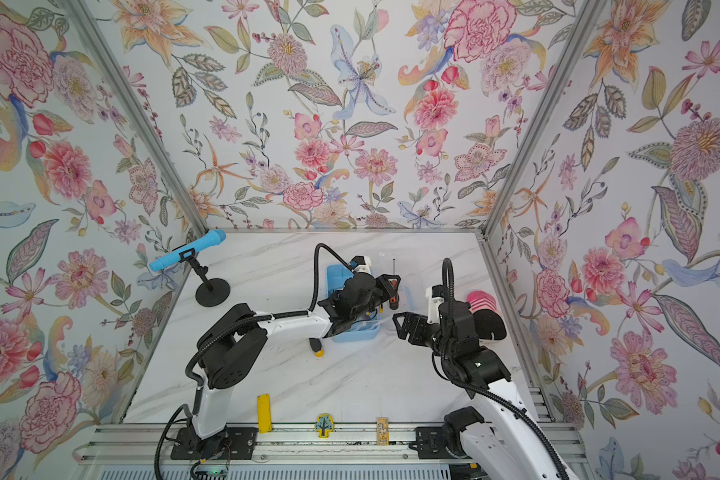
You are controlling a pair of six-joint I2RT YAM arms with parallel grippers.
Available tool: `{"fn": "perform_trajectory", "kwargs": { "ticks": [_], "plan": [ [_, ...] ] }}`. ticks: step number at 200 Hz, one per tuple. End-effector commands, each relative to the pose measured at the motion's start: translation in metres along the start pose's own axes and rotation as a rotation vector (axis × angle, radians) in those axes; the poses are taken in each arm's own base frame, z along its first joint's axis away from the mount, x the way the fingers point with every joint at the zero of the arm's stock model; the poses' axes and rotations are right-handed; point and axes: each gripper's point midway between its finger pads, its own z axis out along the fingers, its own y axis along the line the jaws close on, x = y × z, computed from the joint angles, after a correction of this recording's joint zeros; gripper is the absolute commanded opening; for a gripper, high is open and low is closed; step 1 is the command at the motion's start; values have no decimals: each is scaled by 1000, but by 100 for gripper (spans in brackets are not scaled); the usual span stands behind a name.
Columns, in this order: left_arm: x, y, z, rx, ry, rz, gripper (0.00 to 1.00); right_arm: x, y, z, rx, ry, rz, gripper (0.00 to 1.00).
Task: Pack the tool kit
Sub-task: 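Carry the orange screwdriver over the box's clear lid with the left gripper, then open the left gripper to drop the screwdriver and withdraw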
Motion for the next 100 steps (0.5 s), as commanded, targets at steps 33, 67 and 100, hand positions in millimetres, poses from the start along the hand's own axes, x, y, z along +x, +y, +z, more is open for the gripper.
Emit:
{"fn": "perform_trajectory", "kwargs": {
  "ticks": [33,67,100],
  "plan": [
    [-28,-18,-69,43,-75,191,42,-13,21,3,-22,10,-42,81],
    [-48,36,-150,-162,-139,321,43,-6,56,20,-4,64,-195,80],
    [-59,97,-219,-357,-201,375,43,24,116,52,-57,199,-412,80]
  ]
}}
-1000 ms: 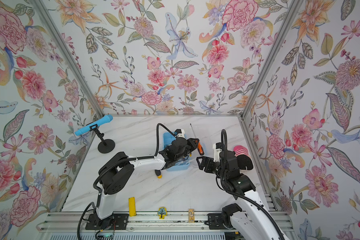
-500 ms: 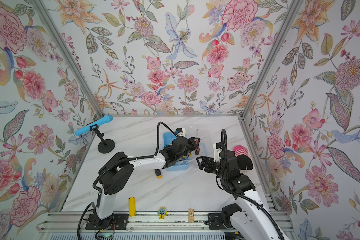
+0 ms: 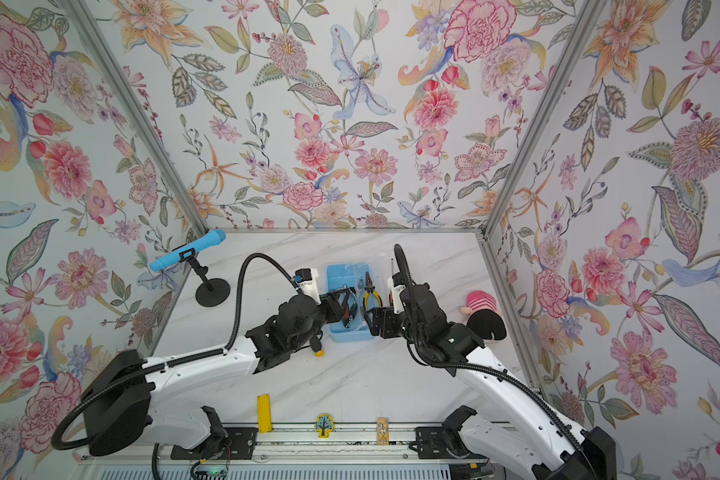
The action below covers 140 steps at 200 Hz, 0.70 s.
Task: Pack the tool kit
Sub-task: 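Open the left gripper to drop the screwdriver and withdraw, then lower the right gripper over the yellow screwdriver and close on its handle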
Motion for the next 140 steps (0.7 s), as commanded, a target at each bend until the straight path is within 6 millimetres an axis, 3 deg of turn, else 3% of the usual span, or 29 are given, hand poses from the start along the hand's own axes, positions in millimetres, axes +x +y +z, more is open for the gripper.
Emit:
{"fn": "perform_trajectory", "kwargs": {
  "ticks": [1,26,50,101,140],
  "plan": [
    [9,72,-32,-238,-13,131,43,2,28,23,18,63,-154,80],
    [5,103,-68,-273,-71,70,43,6,66,56,-18,130,-258,75],
    [9,129,-92,-258,-127,-34,41,17,79,95,-19,216,-303,69],
    [21,154,-113,-247,-139,-82,38,44,104,155,9,328,-397,62],
    [18,160,-122,-237,-172,-91,38,67,97,191,69,400,-407,61]
  ]
}}
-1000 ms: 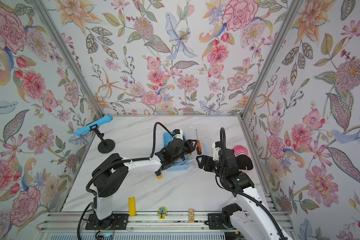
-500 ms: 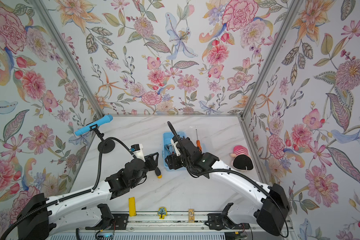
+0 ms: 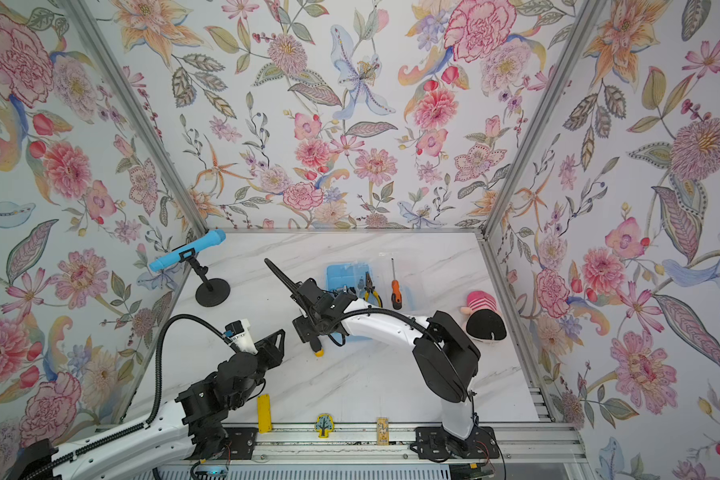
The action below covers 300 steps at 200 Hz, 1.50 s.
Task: Pack the tool kit
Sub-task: 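Lower the right gripper over the yellow screwdriver and close on its handle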
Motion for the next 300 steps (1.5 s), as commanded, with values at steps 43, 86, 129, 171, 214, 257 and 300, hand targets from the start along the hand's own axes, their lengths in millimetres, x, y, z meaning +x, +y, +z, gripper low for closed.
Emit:
{"fn": "perform_trajectory", "kwargs": {
  "ticks": [43,86,129,171,214,257,300],
  "plan": [
    [4,21,1,-50,-30,27,39,15,-16,41,111,103,-22,61],
    [8,23,4,-59,-29,32,39,25,-23,57,149,151,-29,60],
    [7,23,6,-70,-32,49,39,33,-31,66,201,190,-33,58],
    [7,22,7,-70,-29,55,39,40,-33,79,212,223,-31,58],
    [7,18,8,-65,-28,61,39,47,-35,88,215,250,-29,58],
    [8,16,11,-65,-24,80,39,53,-40,93,219,265,-17,56],
    [0,-2,13,-29,-34,70,39,50,-39,90,210,259,0,50]
  ]
}}
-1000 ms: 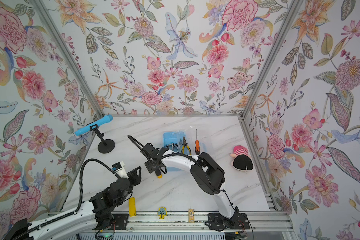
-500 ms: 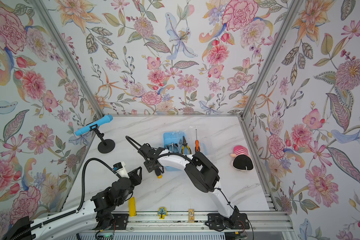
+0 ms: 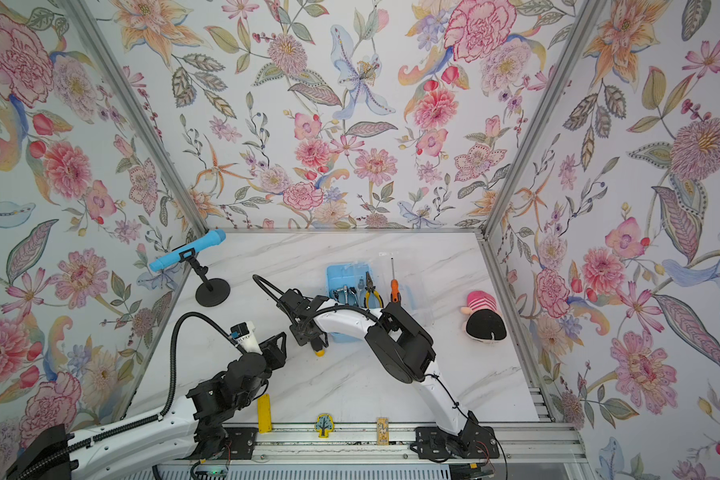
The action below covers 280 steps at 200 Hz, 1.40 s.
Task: Pack the tool kit
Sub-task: 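Lower the right gripper over the yellow screwdriver and close on its handle, then lift the yellow screwdriver with the right gripper and carry it over the lid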
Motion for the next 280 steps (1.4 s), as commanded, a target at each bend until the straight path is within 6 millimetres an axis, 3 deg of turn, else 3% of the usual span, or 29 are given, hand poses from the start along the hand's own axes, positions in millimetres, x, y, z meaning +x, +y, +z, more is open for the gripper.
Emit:
{"fn": "perform_trajectory", "kwargs": {
  "ticks": [1,18,59,98,127,149,167,179,210,218,223,246,265,280],
  "plan": [
    [-14,-16,-1,34,-38,-6,39,26,-14,12,43,100,5,49],
    [-16,-17,-2,37,-44,-6,39,23,-12,8,31,93,5,47],
    [-28,-24,-6,45,-66,7,39,9,-8,-9,-2,50,11,30],
    [-37,-43,-9,89,-66,21,39,-19,-3,-37,-83,-23,18,0],
    [-50,-64,-12,128,-68,46,39,-43,0,-71,-176,-97,48,0],
    [-62,-79,-17,153,-78,59,39,-64,-10,-115,-214,-206,78,0],
    [-70,-91,-19,174,-91,68,39,-75,-32,-149,-212,-278,114,0],
    [-74,-97,-17,176,-99,86,39,-78,-58,-172,-183,-327,144,0],
    [-75,-118,-2,181,-96,147,39,-62,-143,-221,-43,-391,205,0],
    [-74,-124,2,191,-93,155,40,-52,-161,-227,-4,-384,214,0],
    [-74,-128,6,197,-92,156,40,-45,-185,-231,38,-384,245,0],
    [-69,-140,23,225,-70,165,40,-11,-241,-239,168,-362,299,0],
    [-62,-145,35,230,-54,189,39,15,-269,-235,233,-326,339,0],
    [-57,-147,42,232,-46,200,39,28,-280,-231,282,-299,348,0]
  ]
}}
